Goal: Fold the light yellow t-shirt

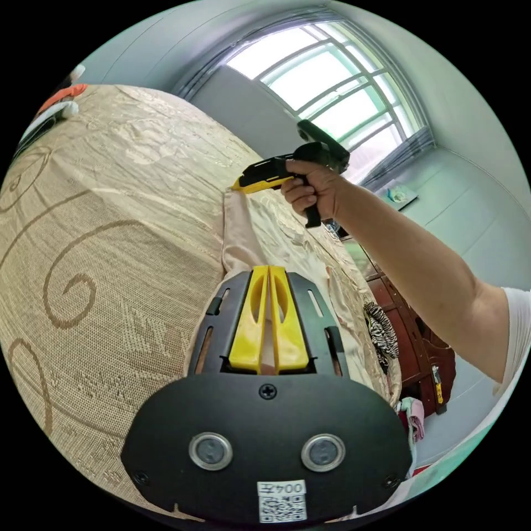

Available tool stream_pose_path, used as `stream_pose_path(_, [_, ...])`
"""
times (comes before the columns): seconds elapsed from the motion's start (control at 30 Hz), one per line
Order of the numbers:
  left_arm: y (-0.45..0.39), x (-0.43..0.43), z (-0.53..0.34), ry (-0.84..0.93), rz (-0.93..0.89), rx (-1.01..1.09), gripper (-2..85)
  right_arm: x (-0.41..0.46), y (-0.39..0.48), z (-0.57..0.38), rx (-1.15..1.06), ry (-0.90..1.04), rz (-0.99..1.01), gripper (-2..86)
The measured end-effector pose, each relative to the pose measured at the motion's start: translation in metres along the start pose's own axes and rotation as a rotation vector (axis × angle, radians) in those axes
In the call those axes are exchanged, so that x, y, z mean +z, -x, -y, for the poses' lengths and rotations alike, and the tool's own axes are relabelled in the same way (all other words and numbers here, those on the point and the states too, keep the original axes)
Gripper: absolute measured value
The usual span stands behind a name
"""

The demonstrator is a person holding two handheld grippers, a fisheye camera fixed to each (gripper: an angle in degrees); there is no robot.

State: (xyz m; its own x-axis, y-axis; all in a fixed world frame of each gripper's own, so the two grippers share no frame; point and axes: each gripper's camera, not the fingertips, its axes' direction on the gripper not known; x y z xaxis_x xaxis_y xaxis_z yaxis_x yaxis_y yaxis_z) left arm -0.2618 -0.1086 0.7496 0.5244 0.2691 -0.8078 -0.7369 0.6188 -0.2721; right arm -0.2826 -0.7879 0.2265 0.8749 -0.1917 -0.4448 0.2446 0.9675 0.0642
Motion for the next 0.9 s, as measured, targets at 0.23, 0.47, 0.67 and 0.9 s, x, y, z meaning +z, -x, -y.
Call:
stream_pose_path(0.23, [0.016,-0.011,-0.021,-0.024,0.147,-0.096,0.2,0.011,0.03,0.003,-0.046,-0.091,-0.019,4.2])
stream_pose_path(0.47, [0.034,-0.018,-0.038,-0.019,0.125,-0.132,0.2,-0.054,-0.024,-0.066,0.051,-0.298,0.14,6.2])
stream_pose_path(0.67, [0.041,-0.024,-0.054,-0.022,0.12,-0.138,0.2,-0.019,-0.082,-0.178,0.276,-0.304,0.232,2.0])
stream_pose_path(0.9, [0.05,-0.032,-0.071,-0.024,0.11,-0.151,0.2,-0.047,-0.032,-0.317,0.236,-0.572,0.325,-0.5])
